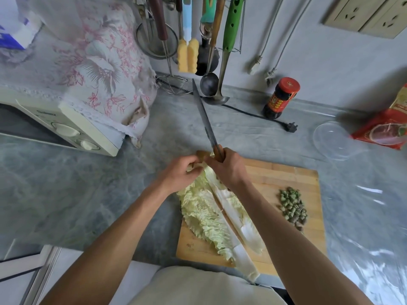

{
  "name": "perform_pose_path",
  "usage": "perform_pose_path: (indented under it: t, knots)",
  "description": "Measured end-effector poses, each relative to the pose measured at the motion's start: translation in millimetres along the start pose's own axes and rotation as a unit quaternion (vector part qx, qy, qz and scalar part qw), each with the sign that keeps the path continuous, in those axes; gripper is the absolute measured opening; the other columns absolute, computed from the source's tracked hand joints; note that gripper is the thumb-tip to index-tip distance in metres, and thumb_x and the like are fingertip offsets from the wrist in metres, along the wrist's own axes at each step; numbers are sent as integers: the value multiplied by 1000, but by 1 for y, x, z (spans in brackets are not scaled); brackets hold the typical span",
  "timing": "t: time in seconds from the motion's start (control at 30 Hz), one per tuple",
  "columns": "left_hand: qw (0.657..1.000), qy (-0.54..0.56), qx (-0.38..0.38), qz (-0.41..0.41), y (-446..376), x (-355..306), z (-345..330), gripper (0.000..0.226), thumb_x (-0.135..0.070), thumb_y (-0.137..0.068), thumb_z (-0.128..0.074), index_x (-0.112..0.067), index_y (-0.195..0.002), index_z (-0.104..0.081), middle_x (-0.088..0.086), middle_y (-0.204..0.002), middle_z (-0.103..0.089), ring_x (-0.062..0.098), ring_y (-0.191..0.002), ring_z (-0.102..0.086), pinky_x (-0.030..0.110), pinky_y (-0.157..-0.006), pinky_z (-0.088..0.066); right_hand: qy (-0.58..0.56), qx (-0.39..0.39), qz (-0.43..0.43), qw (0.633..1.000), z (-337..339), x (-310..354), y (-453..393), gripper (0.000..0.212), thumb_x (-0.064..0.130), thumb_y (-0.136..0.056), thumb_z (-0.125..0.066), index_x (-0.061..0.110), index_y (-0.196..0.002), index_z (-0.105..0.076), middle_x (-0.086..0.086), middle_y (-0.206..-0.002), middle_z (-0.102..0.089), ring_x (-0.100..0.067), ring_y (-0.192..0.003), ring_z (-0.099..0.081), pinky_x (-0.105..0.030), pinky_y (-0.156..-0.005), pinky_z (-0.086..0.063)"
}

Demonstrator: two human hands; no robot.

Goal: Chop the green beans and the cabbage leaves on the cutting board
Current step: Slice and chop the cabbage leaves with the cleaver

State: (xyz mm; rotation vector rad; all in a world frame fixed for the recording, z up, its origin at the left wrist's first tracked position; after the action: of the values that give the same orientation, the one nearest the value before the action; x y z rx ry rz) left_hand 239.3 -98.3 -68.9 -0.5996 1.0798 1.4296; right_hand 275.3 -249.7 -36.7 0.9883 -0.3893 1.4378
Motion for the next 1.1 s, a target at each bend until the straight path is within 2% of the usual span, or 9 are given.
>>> perform_pose_path:
  t: [0.07,0.2,0.27,0.43,0.6,0.73,0.87,1.0,1.1]
  knots:
    - [1000,0,0,-4,2,-3,1,7,-21,-97,-62,-27,-98,-66,-18,-95,-67,-11,-89,-61,7,-72,-42,-11,9,-17,1000,-4,-3,-2,33,35,-85,-74,11,-80,-52,-4,-69,-58,-17,-54,-50,-25,-46,-38]
    - [1000,-1,-3,20,1,-2,3,10,-25,-98,-61,-20,-98,-69,-3,-93,-71,9,-86,-66,25,-74,-49,-42,30,-23,998,-5,-6,0,28,26,-85,-74,4,-97,-59,-8,-70,-62,-5,-40,-51,-20,-37,-37]
    - [999,-7,-8,32,0,-2,4,11,-28,-98,-61,-20,-97,-69,-2,-89,-71,12,-81,-65,20,-67,-47,-62,53,-18,996,-5,-7,2,22,15,-85,-70,6,-103,-61,-7,-67,-62,-2,-36,-50,-19,-34,-36]
    - [999,1,4,54,-2,-4,0,15,-27,-98,-61,-16,-88,-66,-1,-70,-58,5,-56,-48,19,-52,-35,-6,70,10,997,-8,-7,-4,13,8,-83,-69,8,-94,-61,-6,-83,-68,-11,-59,-56,-22,-49,-41]
    - [997,6,-28,72,1,-1,8,18,-22,-97,-61,-16,-81,-64,-9,-62,-51,-3,-49,-46,15,-50,-33,49,39,11,998,-8,-9,-13,9,11,-90,-59,10,-84,-52,2,-70,-53,-14,-61,-48,-23,-49,-36]
    - [992,18,-64,109,5,21,19,14,-24,-96,-61,-13,-95,-70,1,-81,-67,14,-71,-60,30,-64,-44,23,33,0,999,-2,-13,-15,10,14,-90,-61,6,-88,-55,-5,-79,-64,-26,-67,-58,-37,-56,-48]
    - [990,27,-83,107,8,26,20,19,-28,-97,-61,-17,-113,-65,-5,-100,-67,10,-87,-63,24,-73,-49,8,42,5,999,3,-14,-9,26,25,-85,-74,7,-98,-61,-8,-99,-72,-30,-78,-67,-43,-66,-57]
    - [982,-10,-179,67,13,18,31,26,-22,-97,-61,-17,-122,-61,-4,-117,-63,6,-105,-58,-1,-78,-38,5,29,16,999,12,-17,4,33,39,-84,-75,12,-82,-55,-3,-71,-59,-23,-60,-55,-38,-57,-46]
    - [978,-62,-198,-11,20,1,32,23,-15,-95,-63,-13,-118,-65,2,-117,-65,11,-108,-59,0,-83,-38,-19,3,20,1000,26,-22,19,39,40,-88,-70,16,-71,-46,3,-59,-49,-15,-51,-44,-32,-53,-38]
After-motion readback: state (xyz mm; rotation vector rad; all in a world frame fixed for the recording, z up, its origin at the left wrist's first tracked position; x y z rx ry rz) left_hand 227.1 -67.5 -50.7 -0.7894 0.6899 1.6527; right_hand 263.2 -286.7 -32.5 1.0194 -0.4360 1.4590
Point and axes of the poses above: each hand's wrist, its own y-axis away from the middle knuckle, its own z-axis out of the back of the hand, x = y × z, the point moved 7 cm from there along -y, towards the middle knuckle
